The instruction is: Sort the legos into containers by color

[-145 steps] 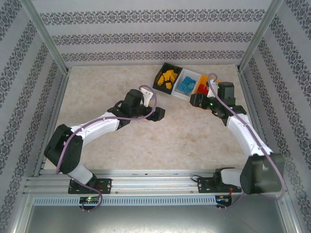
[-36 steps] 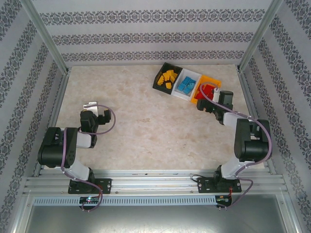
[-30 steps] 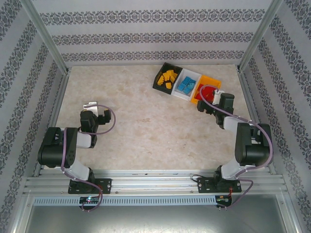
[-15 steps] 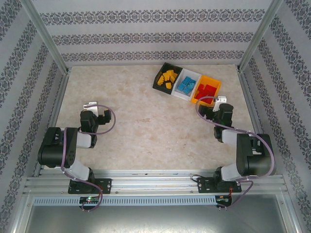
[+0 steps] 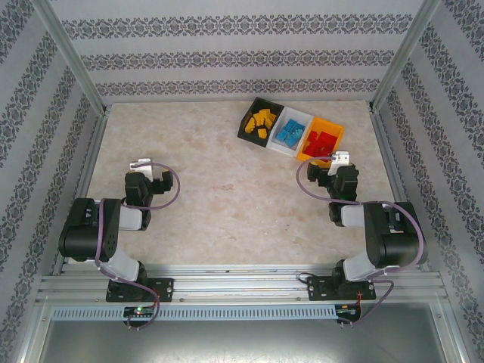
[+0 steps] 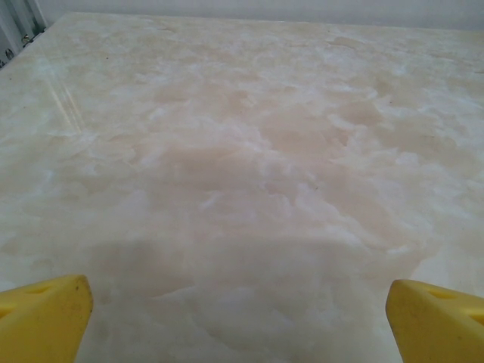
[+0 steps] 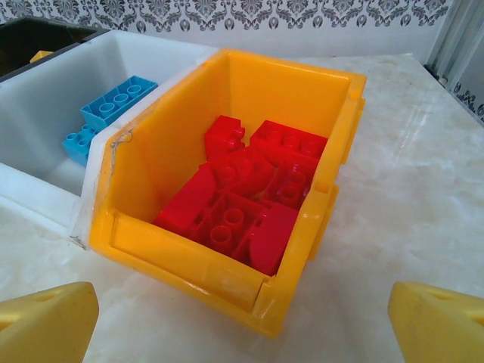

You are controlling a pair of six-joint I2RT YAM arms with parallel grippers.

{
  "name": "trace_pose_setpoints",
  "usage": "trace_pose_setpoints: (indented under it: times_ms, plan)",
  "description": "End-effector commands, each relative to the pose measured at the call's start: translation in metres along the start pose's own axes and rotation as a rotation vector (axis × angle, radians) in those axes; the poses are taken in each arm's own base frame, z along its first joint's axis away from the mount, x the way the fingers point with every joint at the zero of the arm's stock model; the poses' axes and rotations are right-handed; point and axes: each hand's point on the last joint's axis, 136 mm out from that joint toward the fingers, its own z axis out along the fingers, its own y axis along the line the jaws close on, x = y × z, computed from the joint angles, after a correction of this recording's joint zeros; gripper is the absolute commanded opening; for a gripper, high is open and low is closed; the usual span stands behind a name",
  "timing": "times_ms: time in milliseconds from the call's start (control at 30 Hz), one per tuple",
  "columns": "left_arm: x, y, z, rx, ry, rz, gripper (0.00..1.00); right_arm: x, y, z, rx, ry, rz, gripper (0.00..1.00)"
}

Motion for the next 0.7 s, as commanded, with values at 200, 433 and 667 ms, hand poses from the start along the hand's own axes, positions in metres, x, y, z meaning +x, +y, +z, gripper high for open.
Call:
trace_pose_setpoints:
  times_ms: [200, 433, 667]
  plan:
    - [-0.0126, -0.0072, 0.0024, 0.027, -0.039, 0.021, 1.0, -0.0049, 0.0017, -0.0001, 0.003, -0.016, -0.017, 0.98]
    - [-0.0126, -0.0072, 0.0025, 0.027, -0.039, 0.021, 1.0, -0.0046, 0.002, 0.0, 0.002, -0.015, -0.019, 0.98]
    - [-0.013, -0.0076, 0.0026, 0.028, -0.042, 0.021, 1.0, -0.0043, 0.0054, 0.0016, -0.017, -0.01, -0.023, 0.98]
